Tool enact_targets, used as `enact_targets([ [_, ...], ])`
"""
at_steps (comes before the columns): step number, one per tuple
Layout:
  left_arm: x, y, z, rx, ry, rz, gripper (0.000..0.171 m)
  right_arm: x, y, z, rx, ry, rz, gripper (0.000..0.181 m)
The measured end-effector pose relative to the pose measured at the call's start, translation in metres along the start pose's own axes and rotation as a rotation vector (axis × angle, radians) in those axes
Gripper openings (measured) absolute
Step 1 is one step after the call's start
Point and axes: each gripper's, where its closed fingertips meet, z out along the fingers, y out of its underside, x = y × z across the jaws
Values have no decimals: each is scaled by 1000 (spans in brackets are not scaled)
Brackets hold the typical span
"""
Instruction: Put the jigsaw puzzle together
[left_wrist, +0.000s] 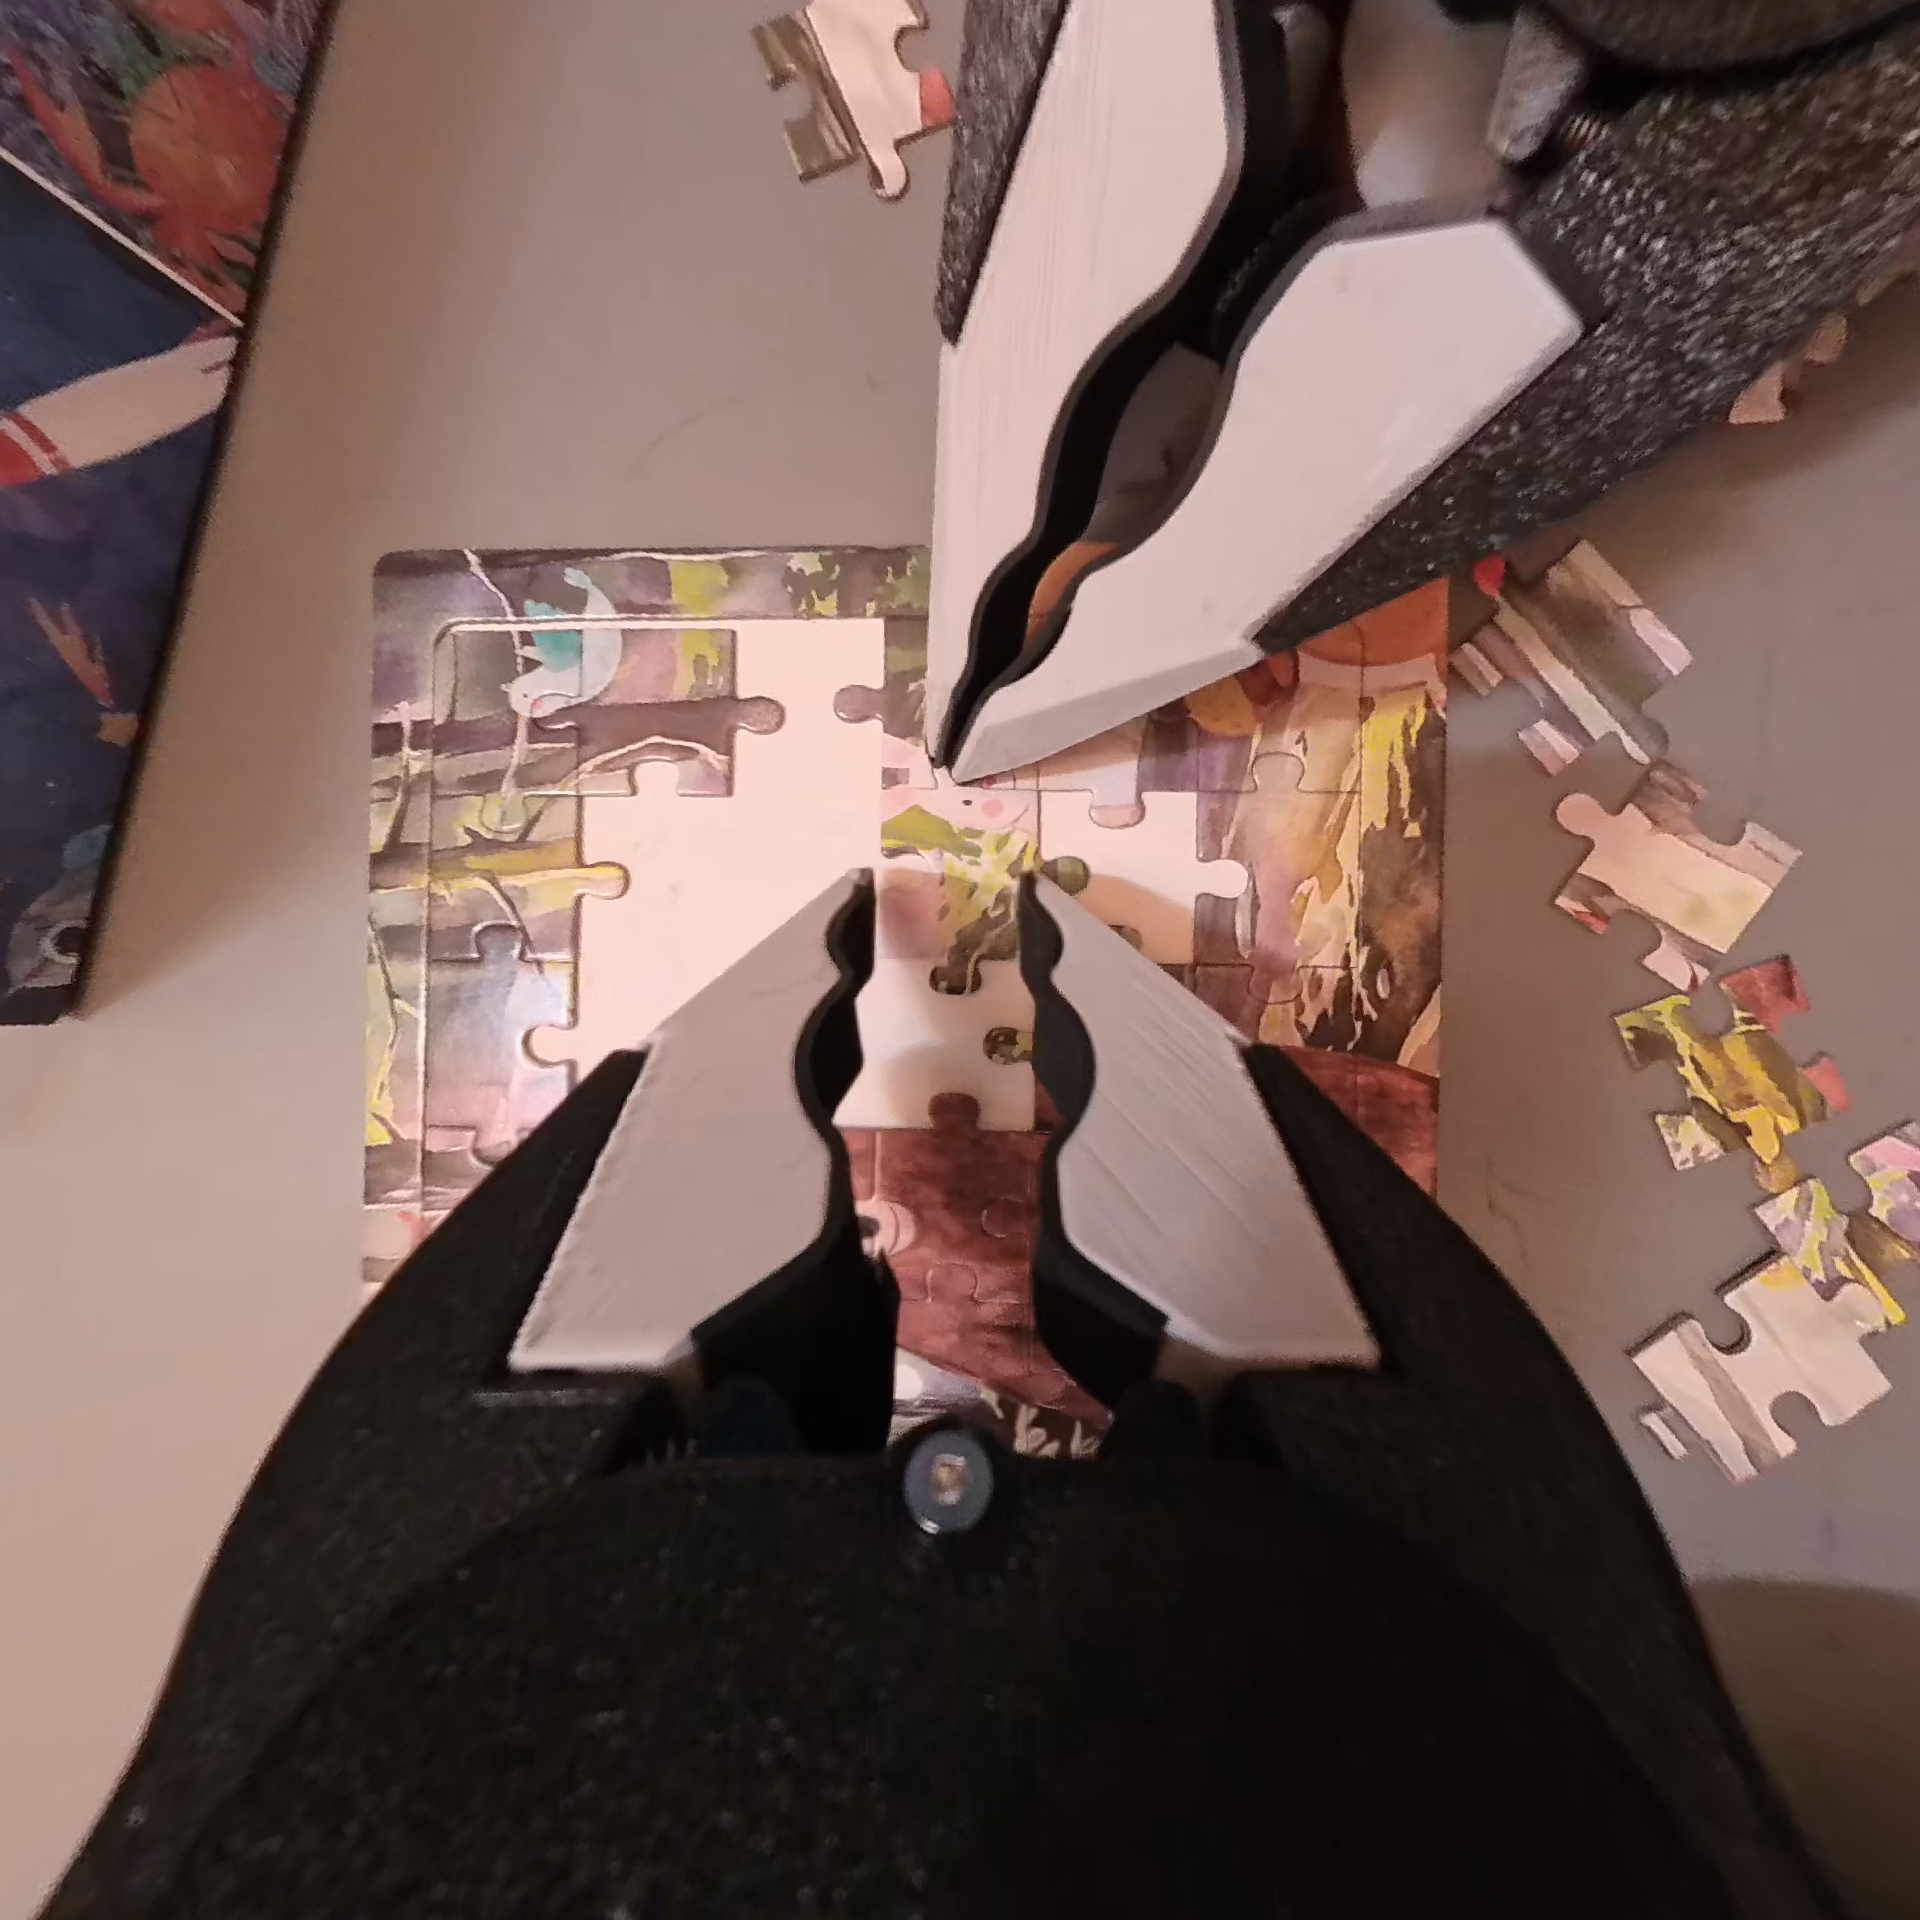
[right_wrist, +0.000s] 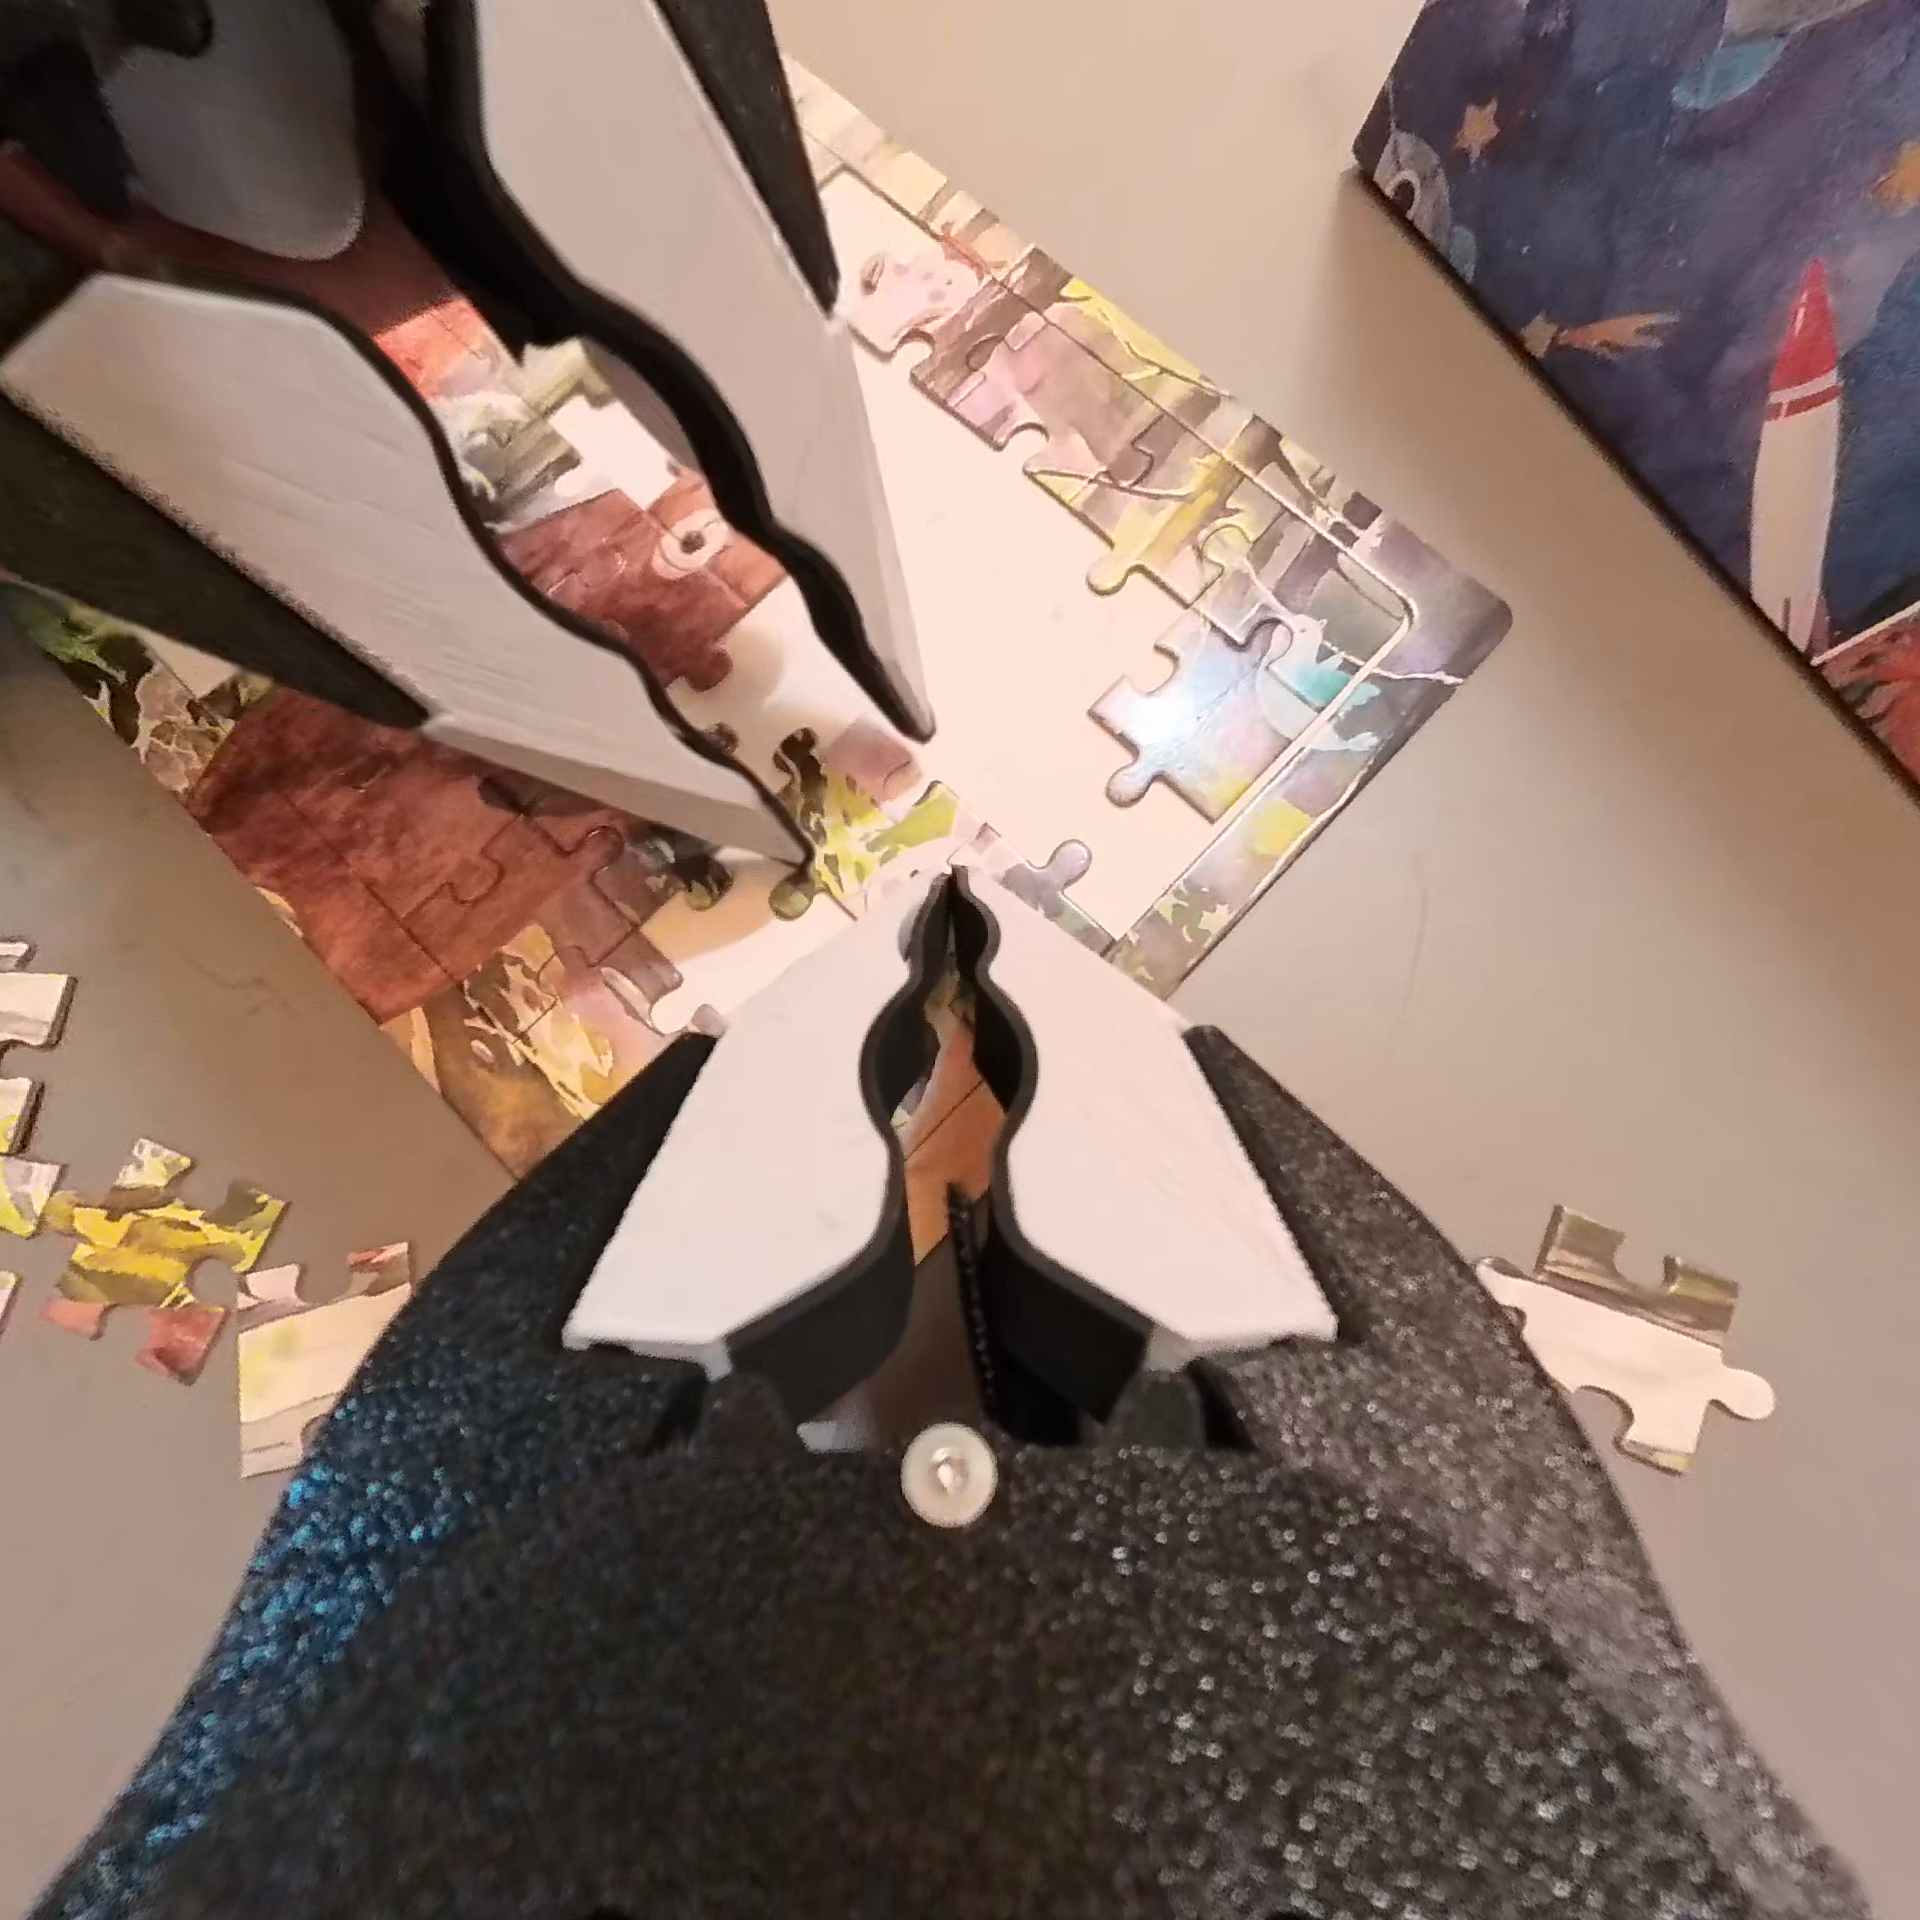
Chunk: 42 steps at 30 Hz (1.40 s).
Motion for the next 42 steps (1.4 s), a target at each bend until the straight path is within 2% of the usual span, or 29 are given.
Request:
enact_targets([
  [2,0,-5,-5,30,3,-8,23,0,0,0,0,-2,5,0],
  [4,0,-10,-7,54,6,-16,10,0,0,-1,1,-5,13,0],
  [8,5,-5,6,14,13,5,0,14,-3,-12,45,17,74,0],
  [13,4,-13,3,43,3,-5,0,44,-14,-41,165,128,143,0],
  [16,5,-8,7,20,9,-2,0,55,-15,-61,225,157,195,0],
  [18,1,-9,-2,23,-14,-5,0,55,-14,-78,272,156,227,0],
  [21,-23,-12,-42,82,-139,-57,3,40,-10,-114,380,125,294,0],
  [23,-38,-9,-76,120,-264,-140,9,20,4,-137,422,73,358,3],
  [25,-38,-1,-100,161,-366,-247,15,6,31,-158,419,80,396,7],
  [27,-16,11,-106,200,-408,-377,18,-3,62,-177,383,133,410,7],
  [31,53,23,-88,314,-377,-506,19,-6,123,-206,267,259,432,11],
  [33,75,28,-80,356,-393,-521,19,-10,145,-212,206,277,421,14],
  [36,92,35,-69,402,-430,-509,19,-29,165,-202,105,200,386,20],
  [39,95,38,-72,395,-495,-442,19,-51,168,-190,39,138,305,24],
  [42,93,37,-83,421,-560,-400,19,-53,173,-189,-15,170,264,33],
])
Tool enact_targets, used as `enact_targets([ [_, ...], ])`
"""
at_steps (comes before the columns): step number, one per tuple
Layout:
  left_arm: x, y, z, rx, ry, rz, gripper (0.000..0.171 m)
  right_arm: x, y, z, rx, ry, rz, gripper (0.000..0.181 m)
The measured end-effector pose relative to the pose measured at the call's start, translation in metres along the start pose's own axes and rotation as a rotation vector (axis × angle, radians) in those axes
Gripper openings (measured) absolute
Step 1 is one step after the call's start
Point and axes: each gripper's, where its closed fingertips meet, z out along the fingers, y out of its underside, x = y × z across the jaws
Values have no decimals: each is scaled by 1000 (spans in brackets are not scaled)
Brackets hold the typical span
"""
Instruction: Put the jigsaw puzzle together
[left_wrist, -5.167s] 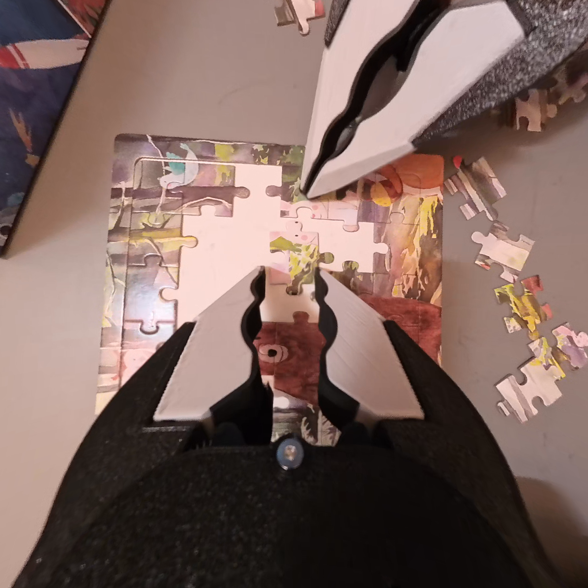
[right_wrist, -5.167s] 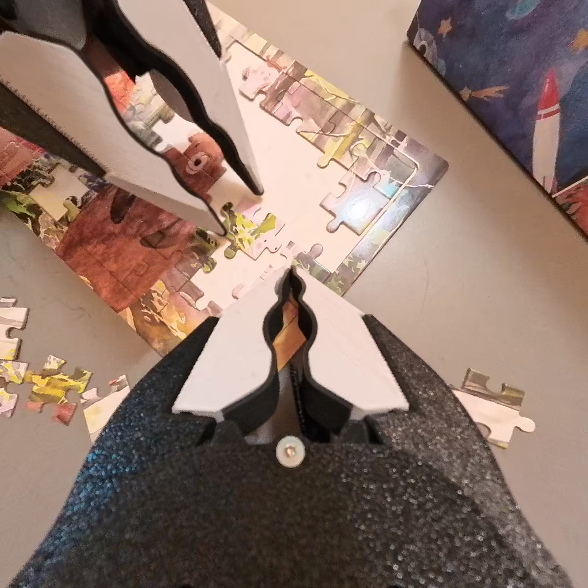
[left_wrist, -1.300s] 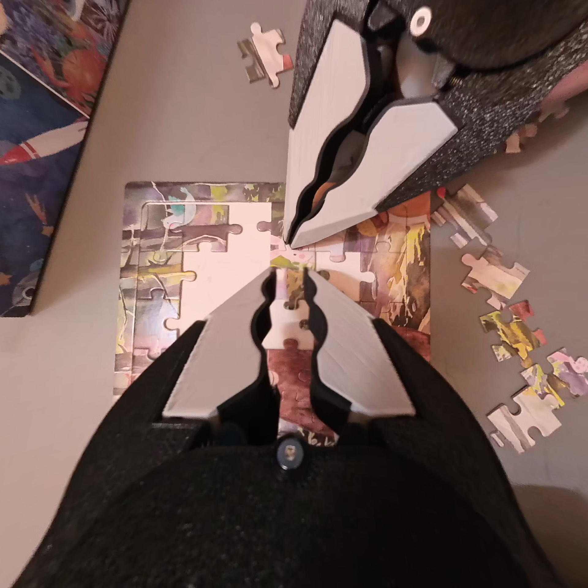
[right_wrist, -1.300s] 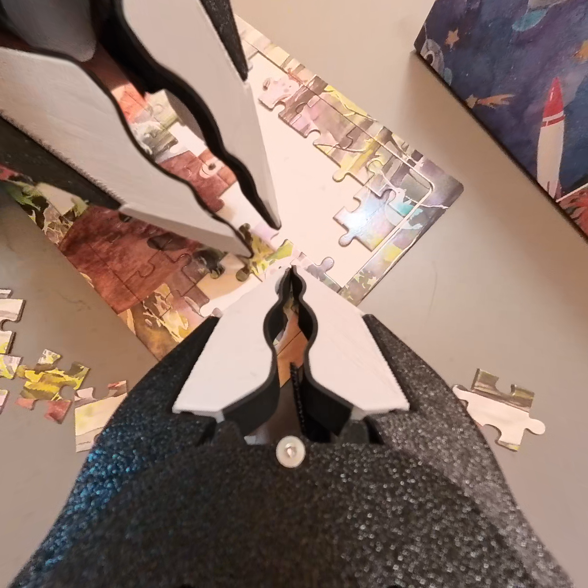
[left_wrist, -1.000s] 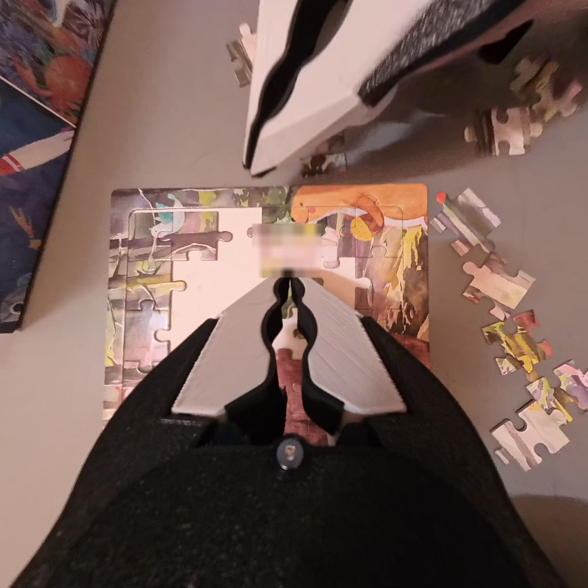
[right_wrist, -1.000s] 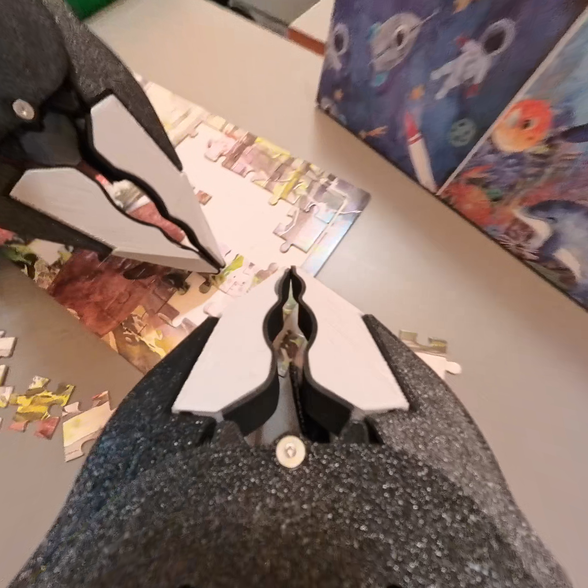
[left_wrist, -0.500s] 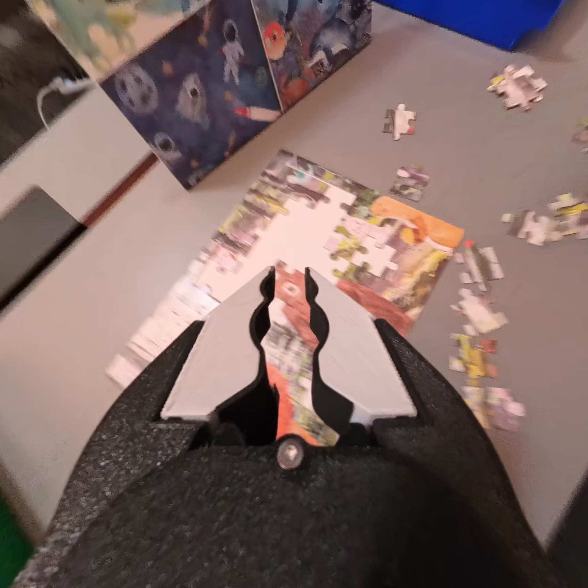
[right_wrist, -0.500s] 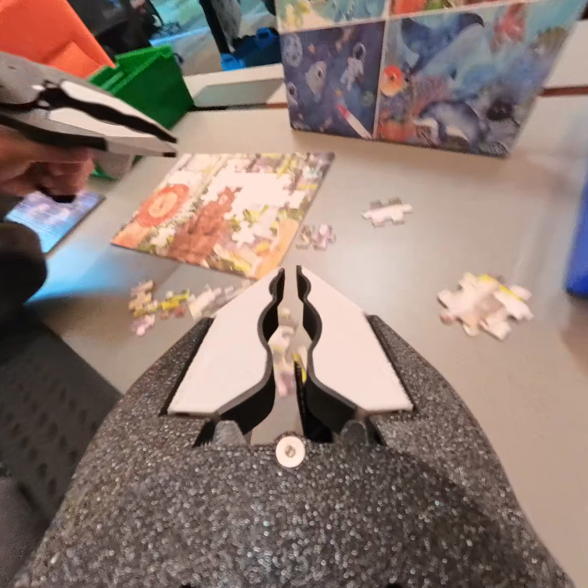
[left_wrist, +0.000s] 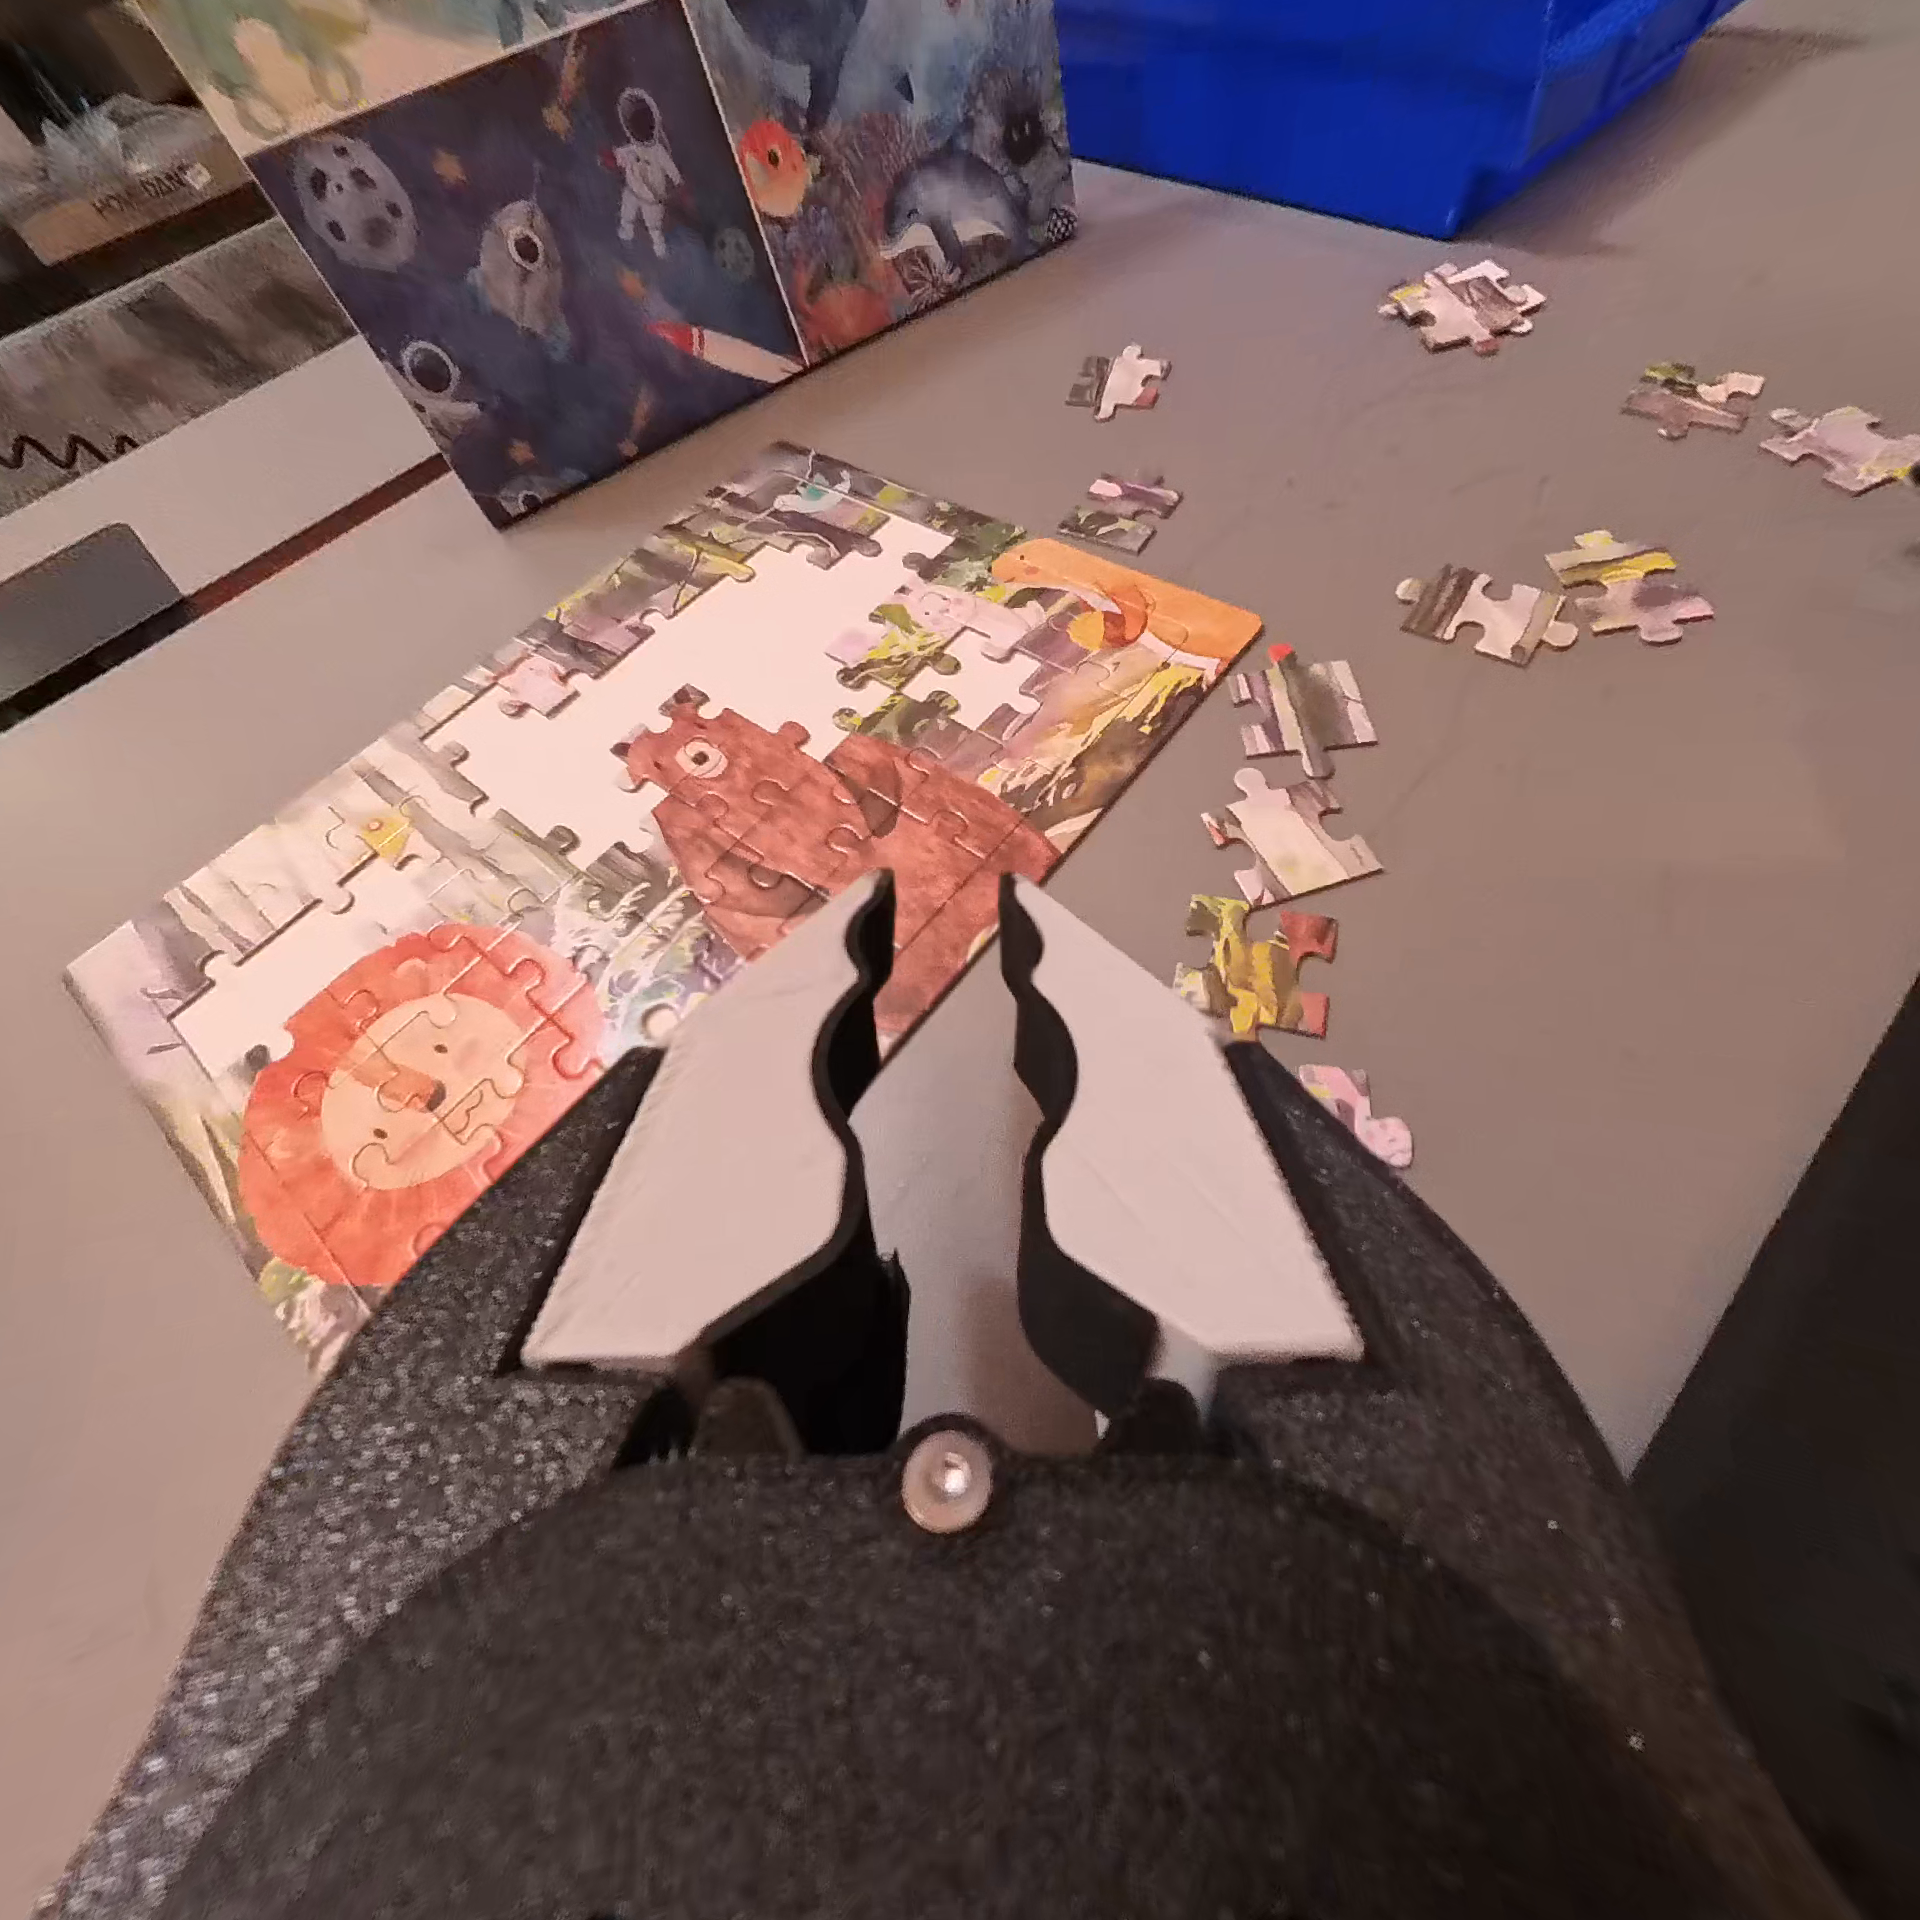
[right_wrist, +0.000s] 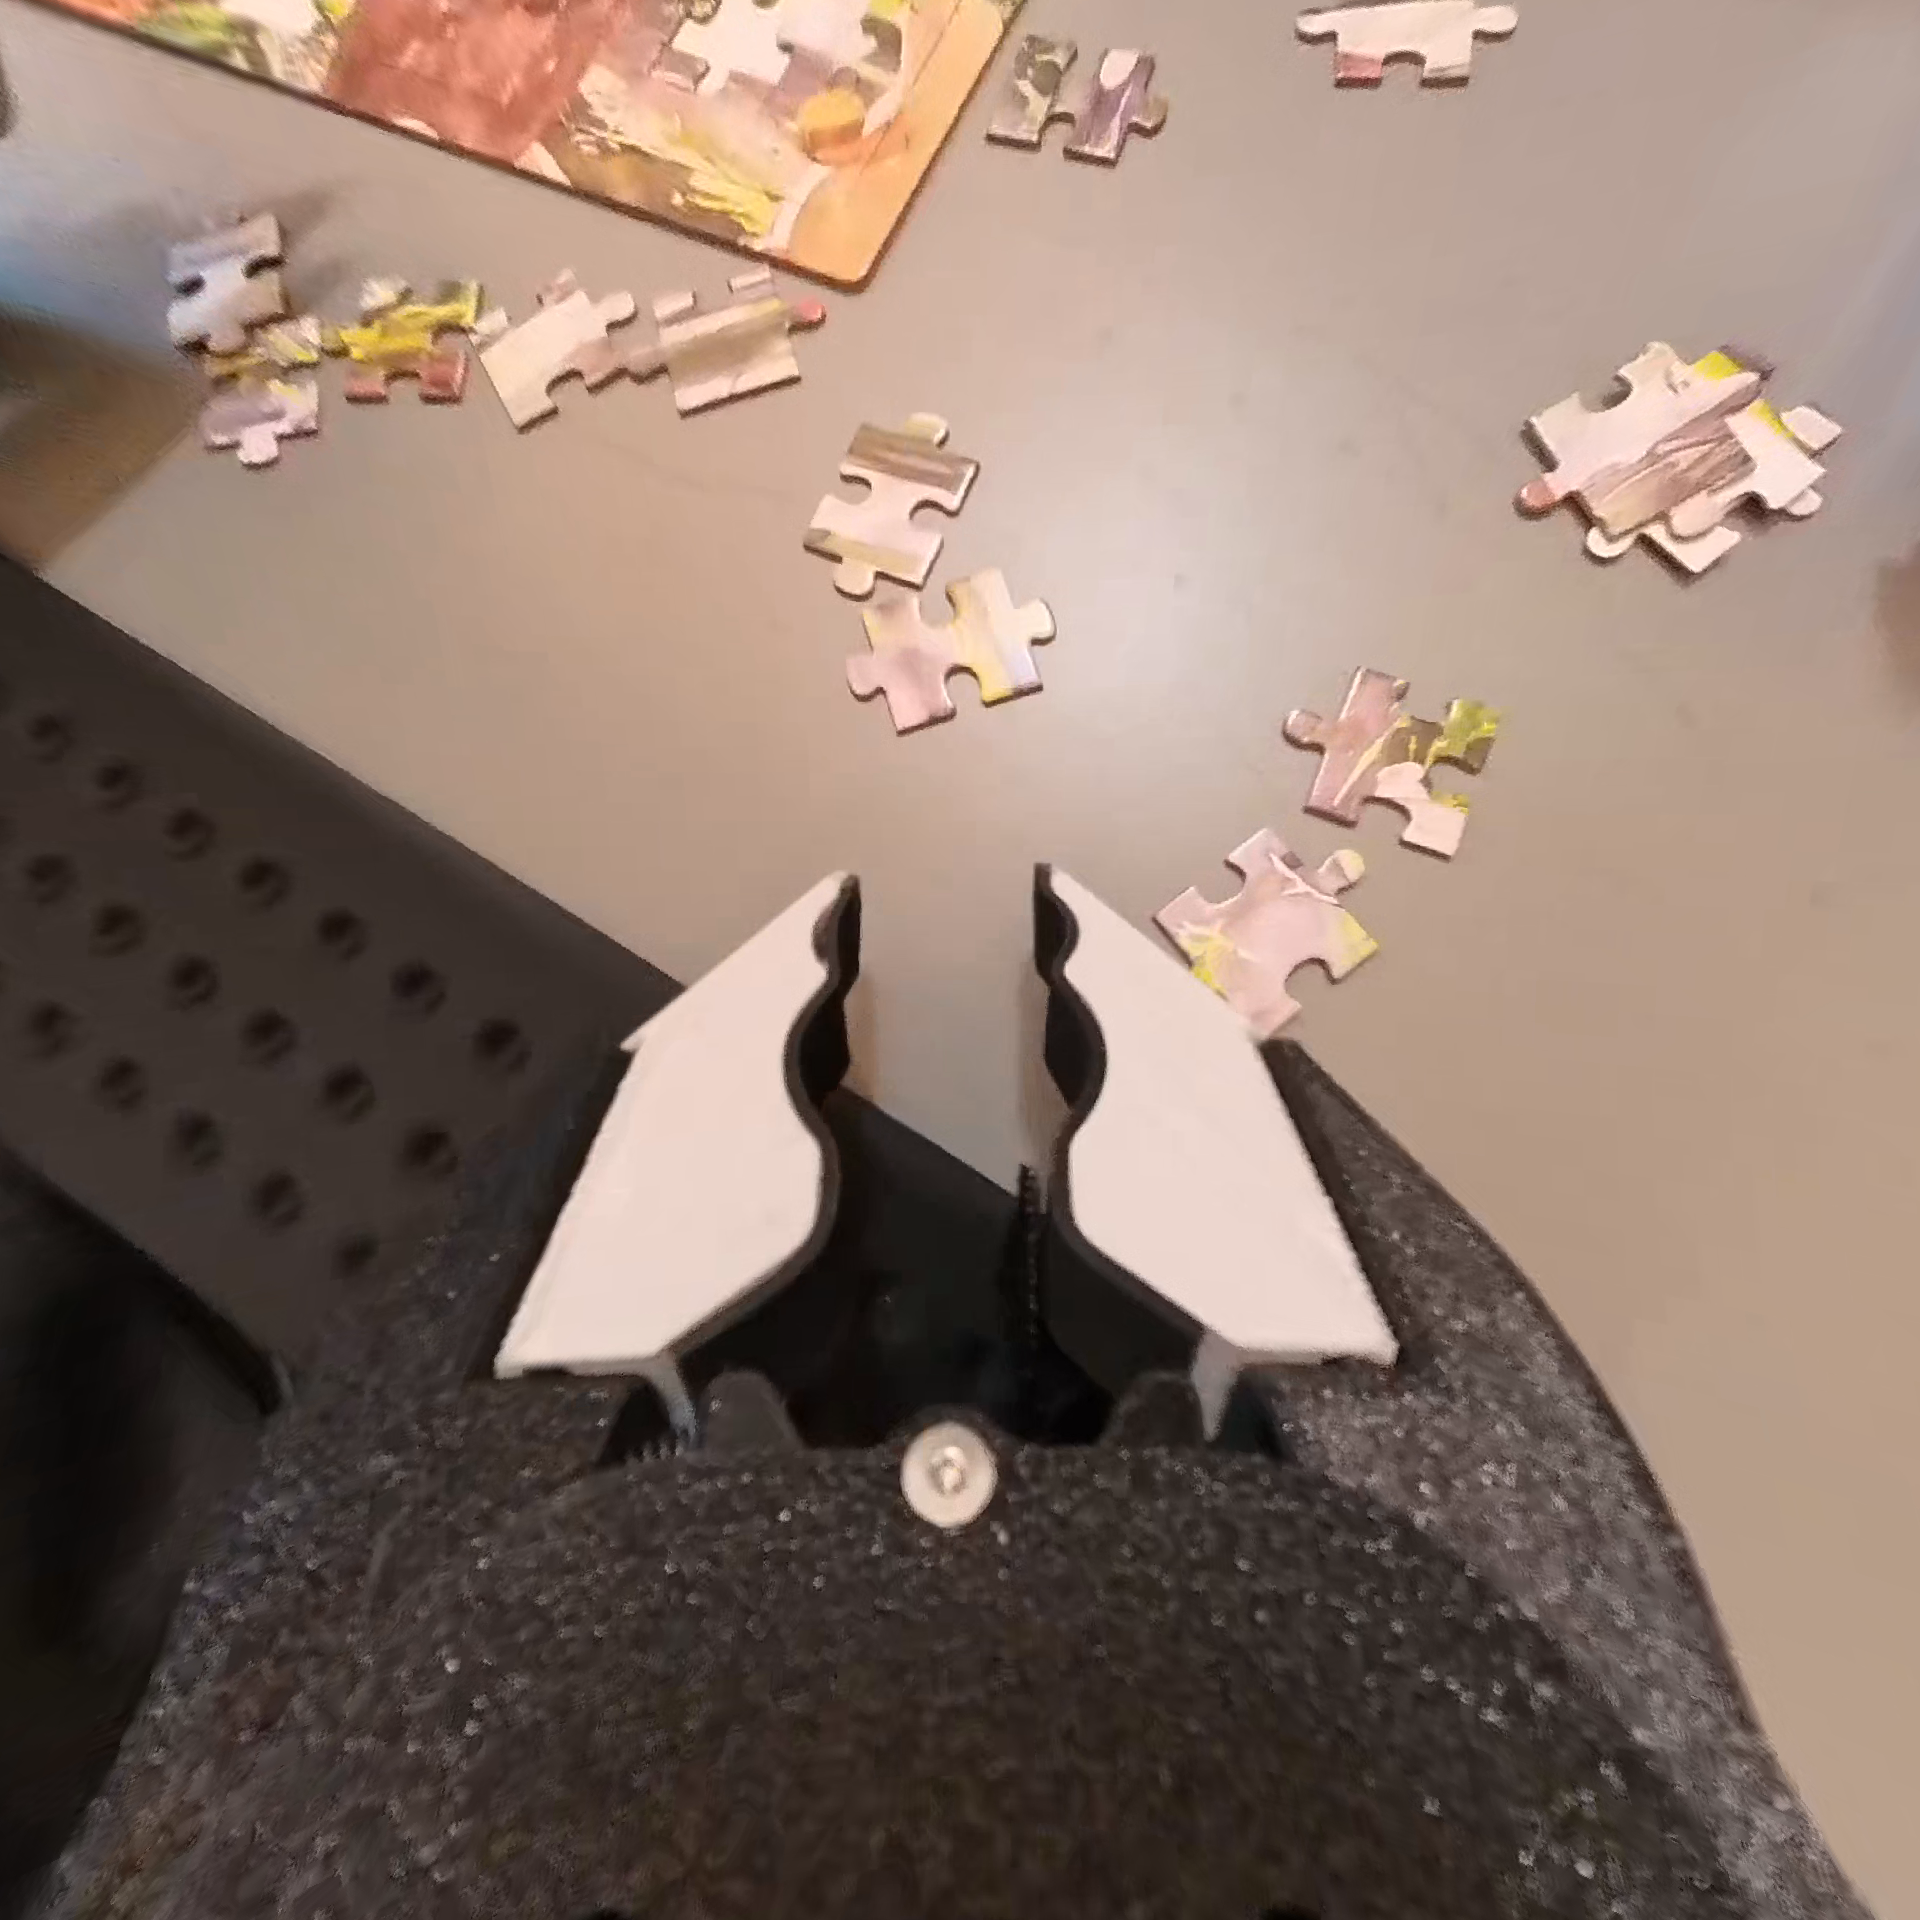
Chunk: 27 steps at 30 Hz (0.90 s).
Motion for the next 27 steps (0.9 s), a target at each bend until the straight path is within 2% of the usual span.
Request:
enact_targets([
  [6,-2,7,-2,-18,-15,19,19,52,6,-13,-9,184,62,34],
  [10,1,6,-3,-10,2,16,19,83,-2,-2,17,228,181,40],
  [14,1,6,-4,-10,6,4,19,92,-2,14,-17,247,208,44],
  [24,5,11,0,-40,12,30,19,94,-5,20,-36,249,181,40],
  [27,4,12,0,-43,8,35,19,89,-8,22,-41,208,122,30],
])
